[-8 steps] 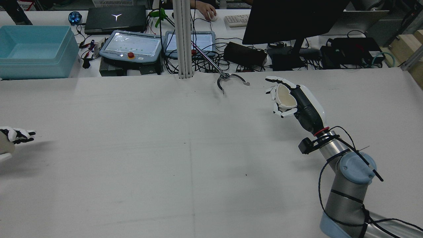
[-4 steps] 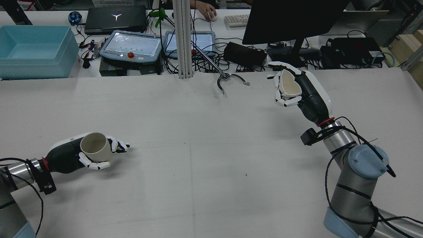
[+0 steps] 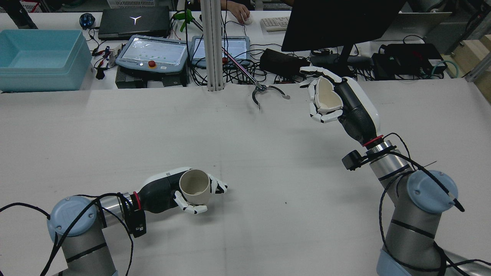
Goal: Pour water
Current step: 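Carry the right hand's cup over the cup held by the left hand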
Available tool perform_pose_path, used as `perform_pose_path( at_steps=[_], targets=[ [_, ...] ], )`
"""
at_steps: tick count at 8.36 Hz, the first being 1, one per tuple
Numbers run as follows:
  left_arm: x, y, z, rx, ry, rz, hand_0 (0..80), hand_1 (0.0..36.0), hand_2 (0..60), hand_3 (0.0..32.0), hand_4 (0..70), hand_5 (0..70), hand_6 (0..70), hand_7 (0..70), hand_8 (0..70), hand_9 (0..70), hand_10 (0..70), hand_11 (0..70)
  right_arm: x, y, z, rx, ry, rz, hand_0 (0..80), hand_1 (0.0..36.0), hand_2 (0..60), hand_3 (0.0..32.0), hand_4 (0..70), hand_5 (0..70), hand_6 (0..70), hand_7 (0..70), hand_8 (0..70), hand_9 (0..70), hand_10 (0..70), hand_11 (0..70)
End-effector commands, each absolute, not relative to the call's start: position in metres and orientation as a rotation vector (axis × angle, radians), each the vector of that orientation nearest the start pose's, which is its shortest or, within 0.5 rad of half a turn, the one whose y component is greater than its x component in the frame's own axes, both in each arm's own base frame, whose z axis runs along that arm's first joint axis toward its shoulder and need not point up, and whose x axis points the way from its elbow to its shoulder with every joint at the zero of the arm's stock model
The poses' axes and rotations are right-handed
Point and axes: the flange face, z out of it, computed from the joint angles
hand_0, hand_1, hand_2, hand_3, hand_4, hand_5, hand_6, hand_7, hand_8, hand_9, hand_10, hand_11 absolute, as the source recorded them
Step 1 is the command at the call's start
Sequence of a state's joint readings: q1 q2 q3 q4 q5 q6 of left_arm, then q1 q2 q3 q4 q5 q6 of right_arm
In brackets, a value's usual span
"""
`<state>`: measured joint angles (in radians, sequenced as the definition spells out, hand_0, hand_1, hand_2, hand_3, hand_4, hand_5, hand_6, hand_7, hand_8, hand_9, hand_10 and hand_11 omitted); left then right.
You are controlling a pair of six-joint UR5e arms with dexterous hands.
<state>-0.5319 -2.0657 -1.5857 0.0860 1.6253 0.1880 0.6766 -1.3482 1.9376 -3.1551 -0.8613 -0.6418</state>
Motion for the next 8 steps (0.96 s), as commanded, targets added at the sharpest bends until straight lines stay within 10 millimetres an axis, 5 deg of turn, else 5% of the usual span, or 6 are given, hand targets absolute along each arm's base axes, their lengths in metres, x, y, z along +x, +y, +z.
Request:
perform_pose_path(
  at_steps=[1,3,5,7,8],
  targets=[
    [0.551,-0.433,0.369,-0.970,1.985,-1.109,80.0,36.0,60.0,0.0,70.0,70.0,30.3,34.8,16.2,19.3,11.0,19.7,-0.330,-0.430,0.314,-0.370,2.982,-1.601,80.0,36.0,54.2,0.0,21.7,21.9,60.4,64.9,29.8,34.7,0.0,0.0],
    [0.553,-0.430,0.368,-0.971,1.985,-1.105,80.0,36.0,60.0,0.0,70.0,70.0,30.0,34.7,15.9,19.1,11.0,19.6,-0.347,-0.399,0.293,-0.651,3.103,-1.534,80.0,36.0,54.1,0.0,17.0,22.4,59.8,61.7,26.9,30.1,0.0,0.0],
    [0.557,-0.425,0.364,-0.982,1.987,-1.100,80.0,36.0,60.0,0.0,70.0,70.0,30.0,34.4,15.9,19.0,10.9,19.6,-0.357,-0.392,0.293,-0.968,3.231,-1.437,80.0,36.0,60.0,0.0,16.2,22.2,56.7,51.6,23.4,24.8,0.0,0.3],
    [0.561,-0.426,0.355,-0.984,2.004,-1.095,80.0,36.0,60.0,0.0,70.0,70.0,30.1,34.5,16.0,19.0,11.0,19.6,-0.379,-0.380,0.259,-1.289,3.318,-1.195,75.3,36.0,60.0,0.0,19.2,21.2,57.0,63.9,22.9,27.0,0.0,2.3],
    [0.567,-0.420,0.351,-0.998,2.001,-1.083,80.0,36.0,60.0,0.0,70.0,70.0,30.4,34.6,16.0,19.1,11.0,19.7,-0.395,-0.369,0.252,-1.329,3.345,-1.155,64.3,36.0,60.0,0.0,16.7,20.6,54.6,63.3,20.6,24.8,0.0,0.5]
  ],
)
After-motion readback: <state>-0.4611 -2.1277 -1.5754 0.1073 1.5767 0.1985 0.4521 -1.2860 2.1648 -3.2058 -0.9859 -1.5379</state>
